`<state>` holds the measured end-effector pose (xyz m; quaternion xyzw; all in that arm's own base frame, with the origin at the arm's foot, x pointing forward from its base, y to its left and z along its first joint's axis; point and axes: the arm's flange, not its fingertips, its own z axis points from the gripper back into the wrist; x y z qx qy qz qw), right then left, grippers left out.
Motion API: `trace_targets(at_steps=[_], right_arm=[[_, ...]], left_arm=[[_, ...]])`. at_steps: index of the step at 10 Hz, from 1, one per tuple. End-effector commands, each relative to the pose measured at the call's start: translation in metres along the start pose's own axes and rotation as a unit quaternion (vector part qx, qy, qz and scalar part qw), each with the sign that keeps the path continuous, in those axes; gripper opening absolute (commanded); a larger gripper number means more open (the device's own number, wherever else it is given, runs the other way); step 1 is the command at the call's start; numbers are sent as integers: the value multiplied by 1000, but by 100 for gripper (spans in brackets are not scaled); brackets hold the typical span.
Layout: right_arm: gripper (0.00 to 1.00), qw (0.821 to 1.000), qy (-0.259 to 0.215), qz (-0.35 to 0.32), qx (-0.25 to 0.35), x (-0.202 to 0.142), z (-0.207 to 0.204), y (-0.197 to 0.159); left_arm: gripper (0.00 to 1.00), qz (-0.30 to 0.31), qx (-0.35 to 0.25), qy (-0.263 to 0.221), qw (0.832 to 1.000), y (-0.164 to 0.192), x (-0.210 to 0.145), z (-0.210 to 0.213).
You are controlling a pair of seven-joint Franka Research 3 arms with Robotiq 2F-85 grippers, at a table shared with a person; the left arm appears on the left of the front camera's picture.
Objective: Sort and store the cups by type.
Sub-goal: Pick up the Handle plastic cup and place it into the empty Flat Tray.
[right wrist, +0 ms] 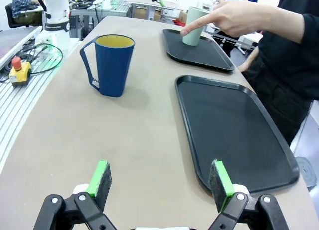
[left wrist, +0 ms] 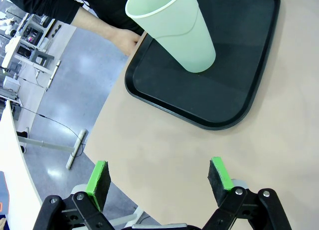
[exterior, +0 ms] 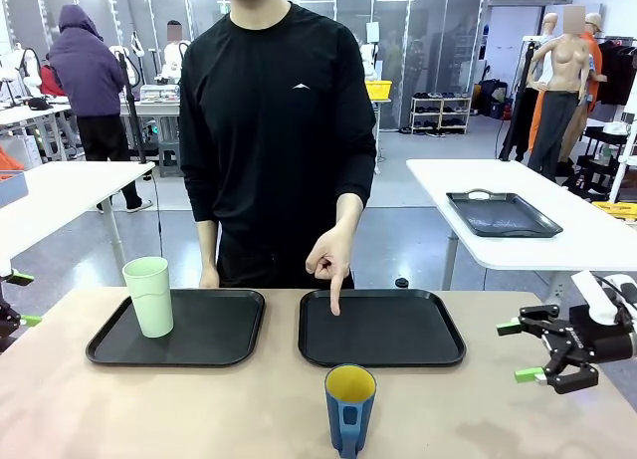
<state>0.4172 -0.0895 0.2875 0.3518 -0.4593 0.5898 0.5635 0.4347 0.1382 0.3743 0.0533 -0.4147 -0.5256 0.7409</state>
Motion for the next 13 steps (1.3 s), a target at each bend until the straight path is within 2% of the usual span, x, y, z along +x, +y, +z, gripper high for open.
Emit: trace_targets(at_steps=[1, 3, 6, 9, 13], right_arm=[[100, 997, -48, -23, 59, -5, -36, -13], [100, 992, -72, -45, 98, -6, -70, -16], [100, 987, -60, -57, 140, -11, -118, -17], [100, 980, -85, -63, 171, -13, -164, -12], [100, 982, -88, -50, 159, -4, -214, 1]], left_arm=[[100, -4, 1, -1, 1000, 1, 1, 2], [100, -4, 1, -1, 1000, 1, 1, 2], [100, -4, 1, -1, 1000, 1, 1, 2], [100, -4, 1, -1, 1000, 1, 1, 2], [100, -4, 1, -1, 1000, 1, 1, 2]])
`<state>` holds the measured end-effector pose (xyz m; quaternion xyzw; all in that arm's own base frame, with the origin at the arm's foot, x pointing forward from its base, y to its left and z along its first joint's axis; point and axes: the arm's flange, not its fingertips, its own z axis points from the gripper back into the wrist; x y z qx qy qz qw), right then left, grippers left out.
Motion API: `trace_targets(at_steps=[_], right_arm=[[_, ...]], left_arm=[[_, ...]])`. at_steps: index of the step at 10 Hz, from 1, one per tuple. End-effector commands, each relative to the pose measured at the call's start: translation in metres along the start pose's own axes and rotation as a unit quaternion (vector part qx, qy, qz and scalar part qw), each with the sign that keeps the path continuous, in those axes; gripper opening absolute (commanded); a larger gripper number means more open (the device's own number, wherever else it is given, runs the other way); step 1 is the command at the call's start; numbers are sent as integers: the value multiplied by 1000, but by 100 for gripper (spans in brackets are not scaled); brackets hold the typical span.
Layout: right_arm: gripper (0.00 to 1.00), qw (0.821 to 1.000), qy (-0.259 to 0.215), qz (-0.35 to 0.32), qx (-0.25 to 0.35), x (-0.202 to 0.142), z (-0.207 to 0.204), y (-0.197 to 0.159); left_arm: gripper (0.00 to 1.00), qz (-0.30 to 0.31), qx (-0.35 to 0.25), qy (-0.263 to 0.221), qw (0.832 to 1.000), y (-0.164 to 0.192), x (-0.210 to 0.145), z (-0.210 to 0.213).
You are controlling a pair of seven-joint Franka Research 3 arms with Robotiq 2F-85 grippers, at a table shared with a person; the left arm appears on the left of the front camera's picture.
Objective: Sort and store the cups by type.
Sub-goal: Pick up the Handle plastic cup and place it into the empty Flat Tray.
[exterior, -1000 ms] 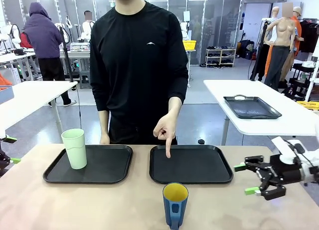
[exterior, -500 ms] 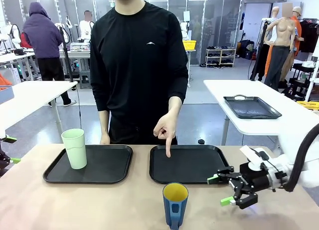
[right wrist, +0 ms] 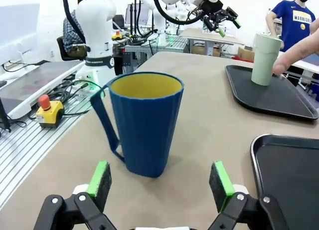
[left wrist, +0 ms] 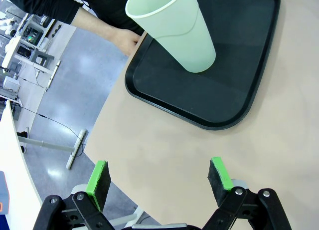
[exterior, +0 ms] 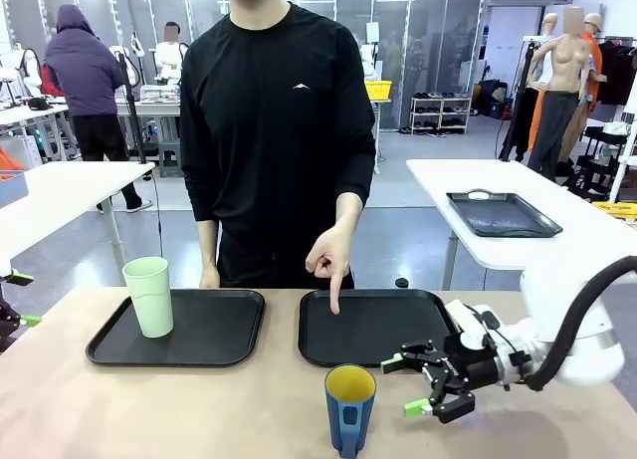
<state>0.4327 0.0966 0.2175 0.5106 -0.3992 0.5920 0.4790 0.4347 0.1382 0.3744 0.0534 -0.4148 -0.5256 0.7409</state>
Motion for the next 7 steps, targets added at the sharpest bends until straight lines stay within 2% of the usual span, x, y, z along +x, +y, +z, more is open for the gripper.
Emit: trace_targets(at_steps=[1, 7], right_arm=[[100, 1000, 9, -8, 6, -2, -22, -9], [100, 998, -25, -18, 47, 2, -56, -1]], left_arm=[[100, -4, 1, -1, 1000, 1, 1, 2], [100, -4, 1, -1, 1000, 1, 1, 2]])
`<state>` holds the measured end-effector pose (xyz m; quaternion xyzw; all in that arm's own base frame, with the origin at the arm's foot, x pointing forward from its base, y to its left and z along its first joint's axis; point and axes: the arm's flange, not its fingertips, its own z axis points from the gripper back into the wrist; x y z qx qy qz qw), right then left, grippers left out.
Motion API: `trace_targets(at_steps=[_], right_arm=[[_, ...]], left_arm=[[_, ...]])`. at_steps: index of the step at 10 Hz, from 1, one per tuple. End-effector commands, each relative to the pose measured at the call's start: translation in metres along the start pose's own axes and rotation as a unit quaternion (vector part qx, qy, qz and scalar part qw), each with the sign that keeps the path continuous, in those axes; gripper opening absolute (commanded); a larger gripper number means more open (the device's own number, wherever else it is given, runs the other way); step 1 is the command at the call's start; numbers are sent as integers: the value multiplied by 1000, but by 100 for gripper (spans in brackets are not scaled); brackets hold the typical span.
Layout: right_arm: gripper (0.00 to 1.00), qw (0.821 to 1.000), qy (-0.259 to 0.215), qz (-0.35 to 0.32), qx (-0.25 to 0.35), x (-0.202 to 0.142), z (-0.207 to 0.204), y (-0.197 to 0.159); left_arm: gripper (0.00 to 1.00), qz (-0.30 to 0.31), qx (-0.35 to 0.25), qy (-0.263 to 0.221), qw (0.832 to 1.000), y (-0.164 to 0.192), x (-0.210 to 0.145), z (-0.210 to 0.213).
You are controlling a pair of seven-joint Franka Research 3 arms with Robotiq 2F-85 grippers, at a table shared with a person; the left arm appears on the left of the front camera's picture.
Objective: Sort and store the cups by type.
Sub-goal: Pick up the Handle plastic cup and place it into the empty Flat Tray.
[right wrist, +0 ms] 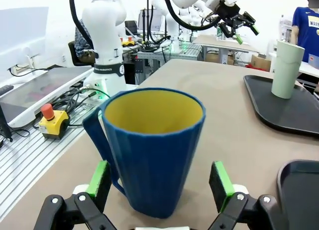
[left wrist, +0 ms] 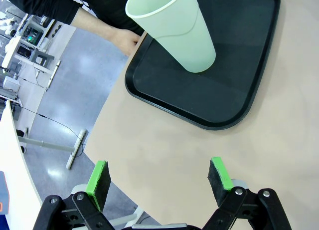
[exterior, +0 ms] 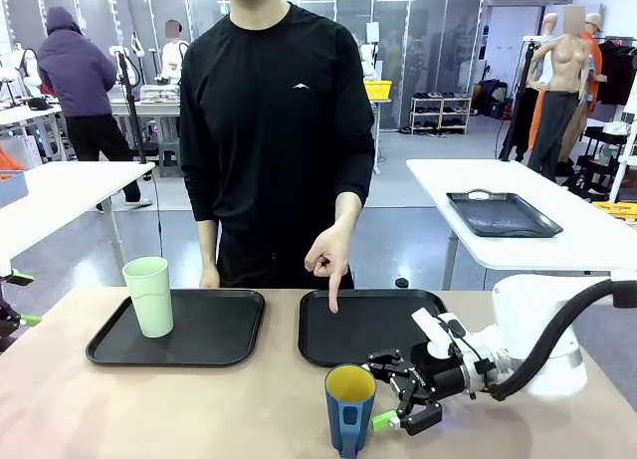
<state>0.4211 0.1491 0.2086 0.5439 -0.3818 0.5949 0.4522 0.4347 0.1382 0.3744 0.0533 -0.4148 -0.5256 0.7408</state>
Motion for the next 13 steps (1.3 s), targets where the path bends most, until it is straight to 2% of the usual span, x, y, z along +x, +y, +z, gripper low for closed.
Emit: trace_targets(at_steps=[1, 13], right_arm=[[100, 1000, -12, -10, 13, 4, -4, 4], [100, 1000, -10, -9, -3, 0, -31, 7]], left_arm=[[100, -4, 1, -1, 1000, 1, 1, 2], [100, -4, 1, -1, 1000, 1, 1, 2]])
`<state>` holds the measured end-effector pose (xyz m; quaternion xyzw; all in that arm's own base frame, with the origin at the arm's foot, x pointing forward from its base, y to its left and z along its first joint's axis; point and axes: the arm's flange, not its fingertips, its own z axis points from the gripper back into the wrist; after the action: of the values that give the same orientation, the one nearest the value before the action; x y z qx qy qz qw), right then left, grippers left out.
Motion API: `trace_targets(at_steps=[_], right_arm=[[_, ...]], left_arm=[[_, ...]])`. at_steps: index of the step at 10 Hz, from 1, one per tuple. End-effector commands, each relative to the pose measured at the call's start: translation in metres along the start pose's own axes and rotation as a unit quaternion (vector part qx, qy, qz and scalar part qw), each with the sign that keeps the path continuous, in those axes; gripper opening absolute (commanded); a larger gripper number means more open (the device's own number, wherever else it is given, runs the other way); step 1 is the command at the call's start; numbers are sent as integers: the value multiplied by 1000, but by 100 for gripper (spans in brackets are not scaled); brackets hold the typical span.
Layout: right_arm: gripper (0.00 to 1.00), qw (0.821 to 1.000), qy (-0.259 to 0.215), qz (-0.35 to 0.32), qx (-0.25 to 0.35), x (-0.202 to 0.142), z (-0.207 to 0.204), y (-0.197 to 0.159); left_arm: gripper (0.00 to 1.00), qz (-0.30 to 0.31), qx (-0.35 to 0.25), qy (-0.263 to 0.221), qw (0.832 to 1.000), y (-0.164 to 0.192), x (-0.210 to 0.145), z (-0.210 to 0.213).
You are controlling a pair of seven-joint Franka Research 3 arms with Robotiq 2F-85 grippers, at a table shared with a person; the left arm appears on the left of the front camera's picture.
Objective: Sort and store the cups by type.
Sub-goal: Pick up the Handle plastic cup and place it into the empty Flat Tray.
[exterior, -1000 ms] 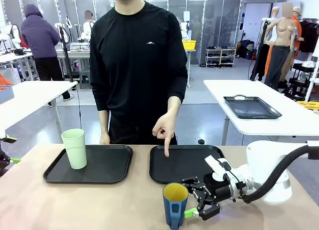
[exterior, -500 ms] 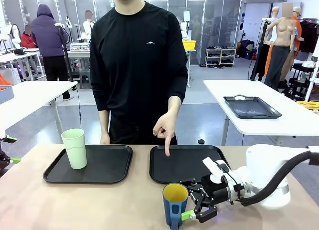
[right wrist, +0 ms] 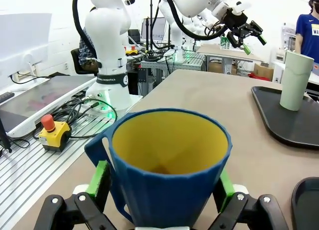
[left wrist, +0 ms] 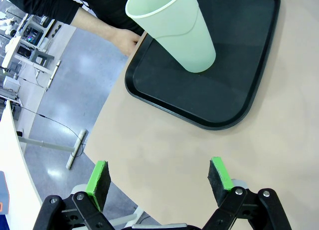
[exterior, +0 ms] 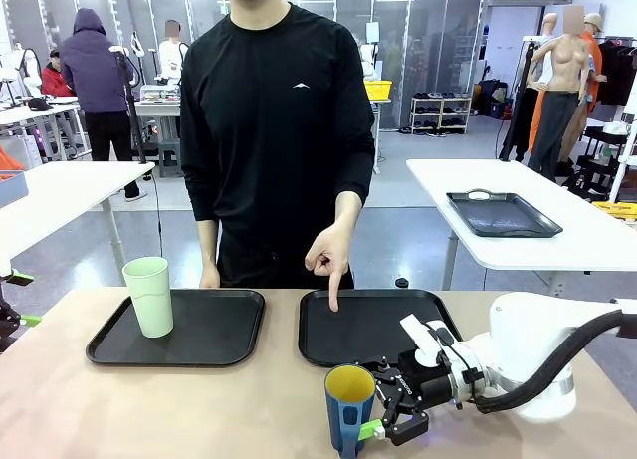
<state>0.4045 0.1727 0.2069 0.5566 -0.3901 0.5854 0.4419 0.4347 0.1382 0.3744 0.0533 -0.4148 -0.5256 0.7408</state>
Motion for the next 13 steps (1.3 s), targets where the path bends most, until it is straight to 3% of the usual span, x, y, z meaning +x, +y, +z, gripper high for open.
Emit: trace_targets(at_steps=[1, 6, 11, 13], right_arm=[[97, 1000, 3, -5, -7, -2, -2, -1], [60, 1000, 14, 4, -8, 2, -1, 1], [60, 997, 48, -9, -60, 57, 40, -4], [60, 996, 27, 3, -80, 86, 64, -14]], left_arm=[[100, -4, 1, -1, 1000, 1, 1, 2], [100, -4, 1, -1, 1000, 1, 1, 2], [100, -4, 1, -1, 1000, 1, 1, 2], [100, -4, 1, -1, 1000, 1, 1, 2]])
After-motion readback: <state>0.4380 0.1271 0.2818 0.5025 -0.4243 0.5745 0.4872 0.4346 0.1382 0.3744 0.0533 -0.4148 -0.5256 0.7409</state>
